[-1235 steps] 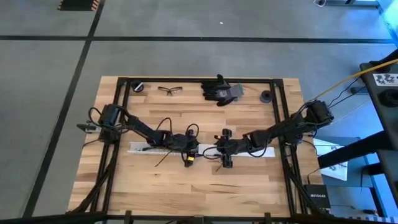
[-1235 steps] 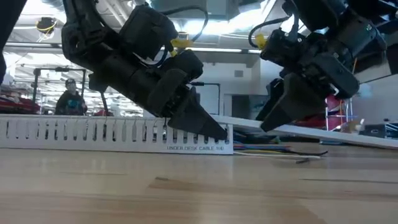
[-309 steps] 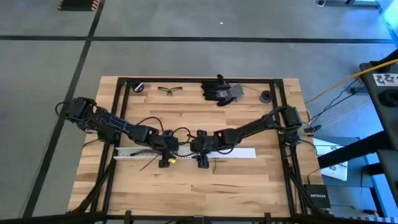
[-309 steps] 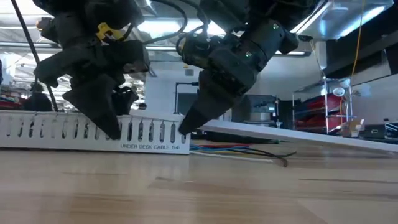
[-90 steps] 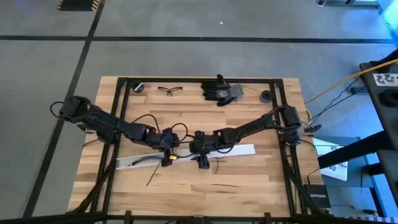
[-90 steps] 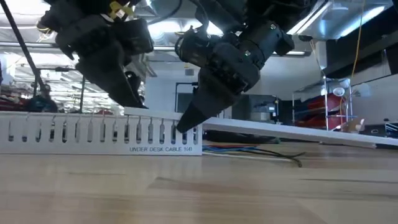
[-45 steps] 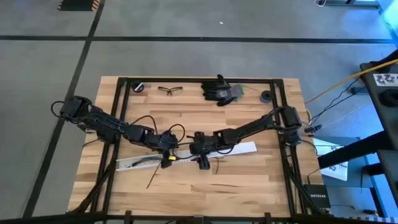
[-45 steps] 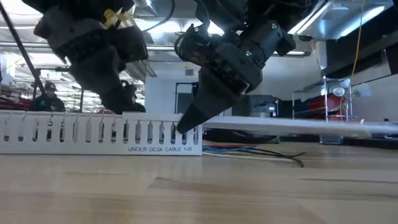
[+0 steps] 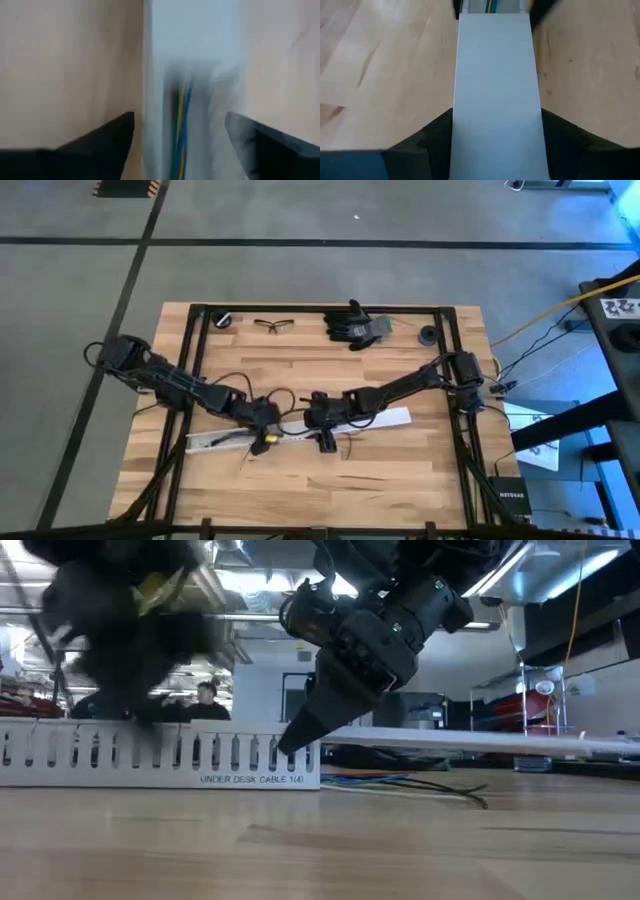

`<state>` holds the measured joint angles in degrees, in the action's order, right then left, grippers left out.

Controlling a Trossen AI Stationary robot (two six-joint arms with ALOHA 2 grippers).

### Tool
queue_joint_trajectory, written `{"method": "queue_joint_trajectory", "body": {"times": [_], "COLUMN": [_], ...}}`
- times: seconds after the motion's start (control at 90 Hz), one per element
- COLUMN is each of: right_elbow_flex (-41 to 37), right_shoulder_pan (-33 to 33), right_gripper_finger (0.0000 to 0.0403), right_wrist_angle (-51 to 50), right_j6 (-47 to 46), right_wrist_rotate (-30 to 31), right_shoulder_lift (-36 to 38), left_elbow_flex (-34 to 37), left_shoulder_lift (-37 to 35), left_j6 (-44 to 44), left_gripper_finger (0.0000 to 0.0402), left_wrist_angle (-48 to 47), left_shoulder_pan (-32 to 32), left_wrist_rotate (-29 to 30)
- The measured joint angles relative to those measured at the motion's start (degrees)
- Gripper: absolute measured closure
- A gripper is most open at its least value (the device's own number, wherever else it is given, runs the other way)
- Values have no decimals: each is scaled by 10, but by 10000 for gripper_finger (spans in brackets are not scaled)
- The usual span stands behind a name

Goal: Ziptie cables
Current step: Close the white cable duct

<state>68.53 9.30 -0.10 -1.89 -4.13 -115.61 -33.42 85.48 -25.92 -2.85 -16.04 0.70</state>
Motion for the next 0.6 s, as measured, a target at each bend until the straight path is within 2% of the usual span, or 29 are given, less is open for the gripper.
{"method": "queue_joint_trajectory", "body": {"times": [0.356,0.533,0.6], "right_elbow_flex": [0,0,0], "right_shoulder_pan": [0,0,0], "right_gripper_finger": [185,185,185], "right_wrist_angle": [0,0,-1], "right_j6": [4,5,5], "right_wrist_rotate": [7,11,10], "right_shoulder_lift": [0,0,0], "left_elbow_flex": [-16,-17,-16], "left_shoulder_lift": [-55,-62,-62], "left_j6": [-9,-27,-22], "left_gripper_finger": [106,106,106], "left_wrist_angle": [-70,-134,-132], "left_shoulder_pan": [1,-25,-43], "left_wrist_rotate": [8,9,14]}}
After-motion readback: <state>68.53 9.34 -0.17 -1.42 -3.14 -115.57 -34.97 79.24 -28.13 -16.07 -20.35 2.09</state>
